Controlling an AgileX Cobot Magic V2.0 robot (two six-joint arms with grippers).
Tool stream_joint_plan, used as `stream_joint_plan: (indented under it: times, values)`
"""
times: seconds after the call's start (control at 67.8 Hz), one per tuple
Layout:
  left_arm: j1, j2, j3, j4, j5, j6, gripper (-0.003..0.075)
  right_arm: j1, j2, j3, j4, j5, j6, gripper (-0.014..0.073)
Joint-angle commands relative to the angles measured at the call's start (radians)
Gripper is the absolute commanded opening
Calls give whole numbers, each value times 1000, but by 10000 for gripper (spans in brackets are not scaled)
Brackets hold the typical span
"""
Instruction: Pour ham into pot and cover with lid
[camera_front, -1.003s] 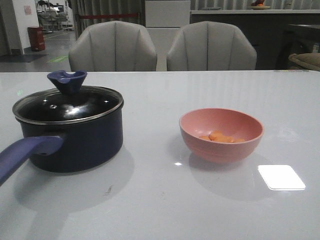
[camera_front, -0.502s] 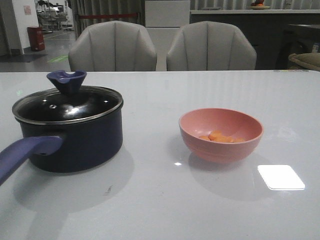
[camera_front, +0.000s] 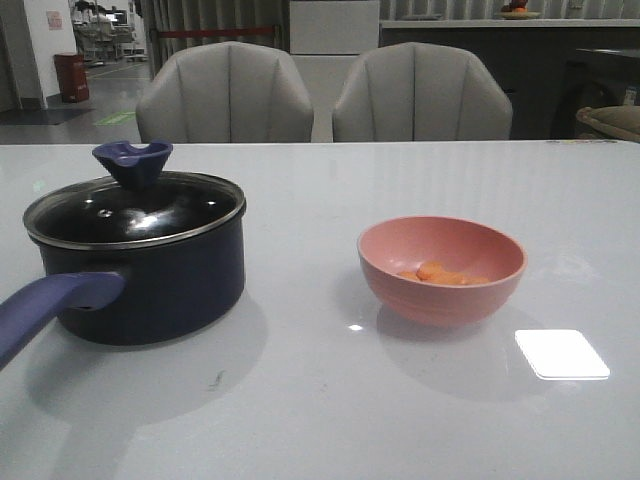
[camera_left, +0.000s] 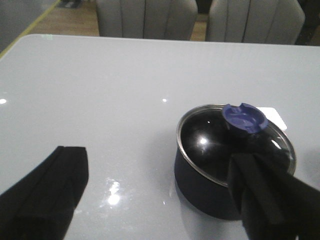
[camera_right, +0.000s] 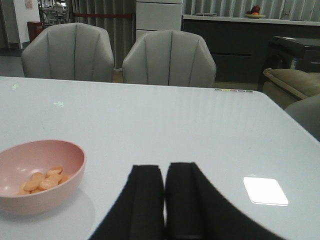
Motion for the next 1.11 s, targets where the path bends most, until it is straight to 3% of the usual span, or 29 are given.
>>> stream_joint_plan:
  times: [0.0, 0.133, 0.457, 0.782, 1.092]
  values:
    - [-45, 92, -128, -6, 9, -6, 646, -7, -20, -5, -15, -85, 0, 186]
    - [-103, 254, -277, -10, 123, -6, 646, -7, -20, -5, -15, -85, 0, 186]
    - [-239, 703, -622, -40, 207, -6, 643, -7, -20, -5, -15, -85, 0, 186]
    - [-277, 1109, -973, 9, 390, -98, 637, -7, -20, -5, -15, -85, 0, 186]
    - [-281, 1309, -1166, 58, 612, -170, 637, -7, -20, -5, -15, -85, 0, 186]
